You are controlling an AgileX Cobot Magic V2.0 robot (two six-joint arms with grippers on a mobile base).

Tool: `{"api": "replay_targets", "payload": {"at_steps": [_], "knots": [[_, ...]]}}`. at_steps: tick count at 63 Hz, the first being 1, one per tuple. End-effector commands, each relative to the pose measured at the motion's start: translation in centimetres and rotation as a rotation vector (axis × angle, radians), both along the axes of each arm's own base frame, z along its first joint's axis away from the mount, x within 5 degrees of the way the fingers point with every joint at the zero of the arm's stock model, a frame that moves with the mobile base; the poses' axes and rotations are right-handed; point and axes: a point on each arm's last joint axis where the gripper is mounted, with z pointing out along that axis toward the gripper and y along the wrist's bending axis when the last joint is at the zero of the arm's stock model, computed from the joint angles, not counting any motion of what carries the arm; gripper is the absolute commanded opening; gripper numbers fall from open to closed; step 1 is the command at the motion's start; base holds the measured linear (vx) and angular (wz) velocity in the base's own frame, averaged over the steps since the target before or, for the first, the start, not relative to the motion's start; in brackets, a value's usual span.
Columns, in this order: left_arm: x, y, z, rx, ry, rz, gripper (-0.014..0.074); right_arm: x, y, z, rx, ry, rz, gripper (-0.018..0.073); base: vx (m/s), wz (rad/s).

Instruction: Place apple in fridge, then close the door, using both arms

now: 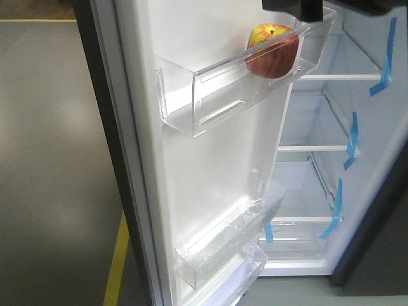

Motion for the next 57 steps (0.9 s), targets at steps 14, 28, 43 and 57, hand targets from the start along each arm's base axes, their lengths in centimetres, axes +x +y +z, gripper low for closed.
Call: {"api": "replay_targets", "payload": {"at_steps": [14, 28, 43, 57], "knots": [[-0.1, -0.1, 0.0, -0.012, -0.063, -0.012, -0.0006, -8.0, -2.6, -4.5, 0.071, -0.07, 0.022, 0.0592, 0.0, 0.0], [-0.1, -0.1, 0.0, -0.012, -0.063, -0.012, -0.0006, -12.7, -4.0, -9.5, 0.095, 0.011, 0.04, 0.0592, 0.0, 0.0], [-0.1, -0.1, 0.0, -0.012, -0.063, -0.012, -0.0006, -17.0, -5.0, -14.0, 0.116, 0.097, 0.086, 0.0592, 0.0, 0.0], [-0.1, -0.1, 0.0, -0.012, -0.063, -0.012, -0.0006, -20.1, -5.7, -16.7, 0.113, 0.142, 0.135, 0.0592, 0.0, 0.0]]}}
